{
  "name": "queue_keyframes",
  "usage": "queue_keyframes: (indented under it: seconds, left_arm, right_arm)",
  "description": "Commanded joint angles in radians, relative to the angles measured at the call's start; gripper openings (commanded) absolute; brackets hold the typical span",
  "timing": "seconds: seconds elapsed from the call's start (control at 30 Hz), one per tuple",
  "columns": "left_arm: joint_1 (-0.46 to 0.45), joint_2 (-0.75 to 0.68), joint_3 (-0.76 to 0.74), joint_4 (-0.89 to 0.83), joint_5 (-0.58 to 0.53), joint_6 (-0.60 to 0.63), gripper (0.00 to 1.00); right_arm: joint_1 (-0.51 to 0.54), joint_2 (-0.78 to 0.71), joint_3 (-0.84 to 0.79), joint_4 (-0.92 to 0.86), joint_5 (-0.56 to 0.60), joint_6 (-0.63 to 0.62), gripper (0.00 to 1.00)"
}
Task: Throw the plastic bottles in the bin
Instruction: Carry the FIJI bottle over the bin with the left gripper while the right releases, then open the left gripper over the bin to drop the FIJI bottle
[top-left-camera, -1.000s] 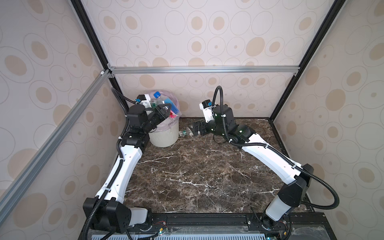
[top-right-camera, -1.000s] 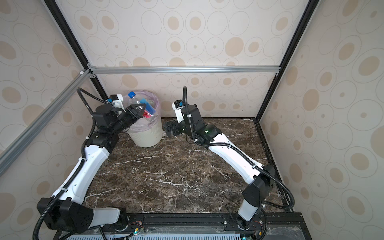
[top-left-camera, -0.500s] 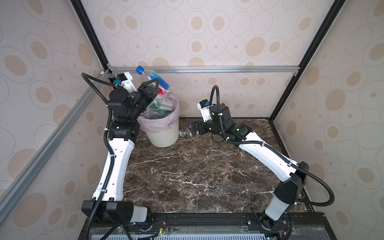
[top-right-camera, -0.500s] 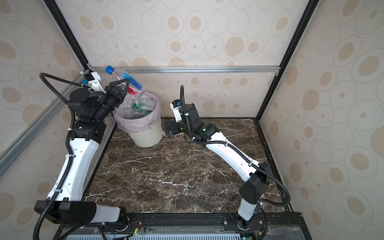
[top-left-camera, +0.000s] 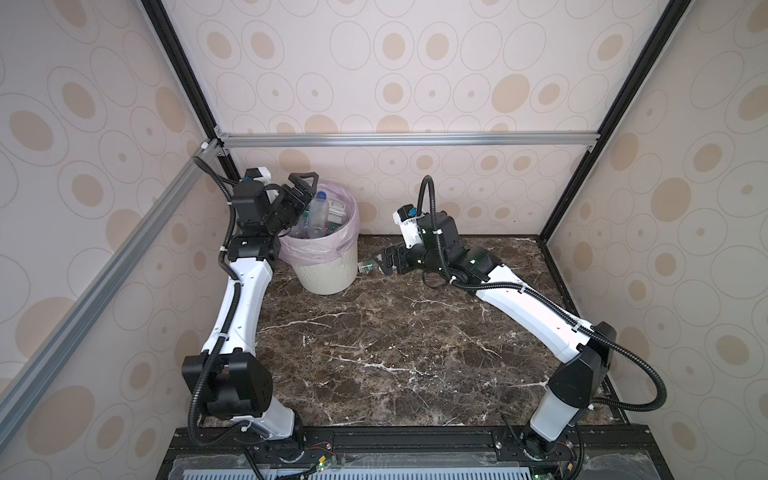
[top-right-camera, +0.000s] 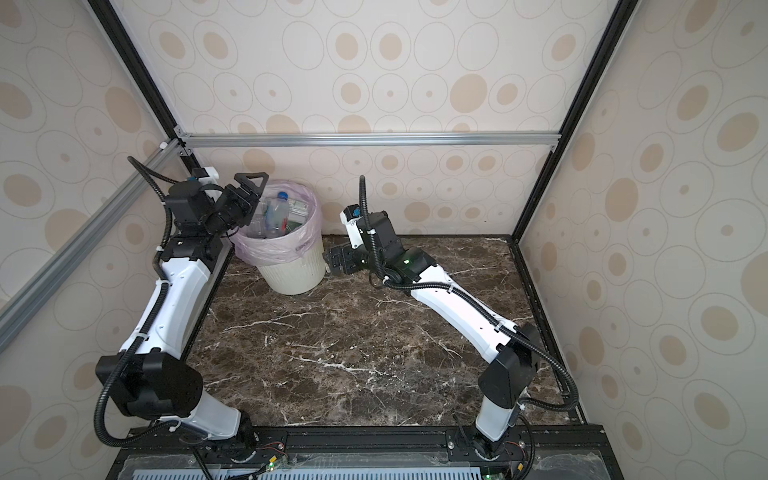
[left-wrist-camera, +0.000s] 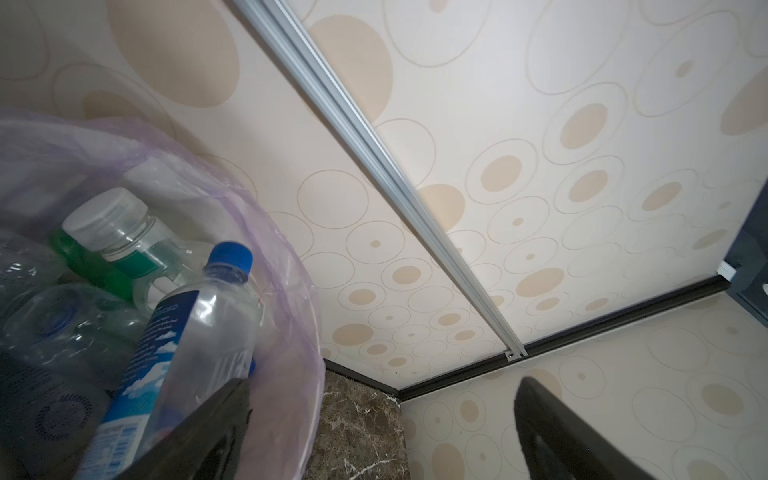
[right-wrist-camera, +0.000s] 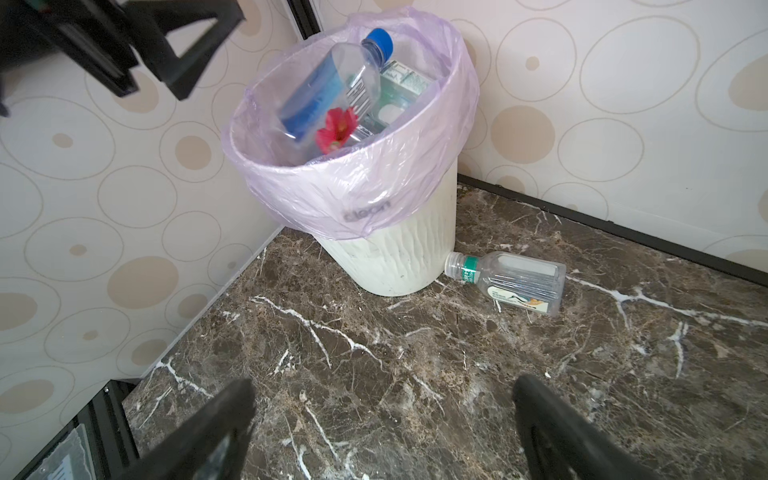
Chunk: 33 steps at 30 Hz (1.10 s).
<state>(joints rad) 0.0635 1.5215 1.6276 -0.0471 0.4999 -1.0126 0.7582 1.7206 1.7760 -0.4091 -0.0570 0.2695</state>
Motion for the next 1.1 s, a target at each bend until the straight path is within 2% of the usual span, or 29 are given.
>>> queue_keyframes:
  seconds: [0.0, 0.43, 0.77, 1.07]
  left_arm:
    - [0.001, -0.077, 0.037, -0.01, 0.001, 0.061, 0.99]
    - [-0.027, -0.172, -0.162, 0.101, 0.067, 0.044, 0.99]
    - [-0.212, -0.215, -0.317, 0.069, 0.03, 0.167, 0.99]
    - [-0.355, -0.241, -0.563, 0.124, 0.003, 0.198, 0.99]
  right_arm:
    - [0.008, -0.008, -0.013, 0.022, -0.02, 0.02, 1.0]
    - [-0.007, -0.022, -0.066, 0.03, 0.02, 0.05, 1.0]
    - [-0.125, 0.084, -0.018, -0.027, 0.025, 0.144, 1.0]
    - [-0.22, 0.311, 0.131, -0.071, -0.035, 0.133, 1.0]
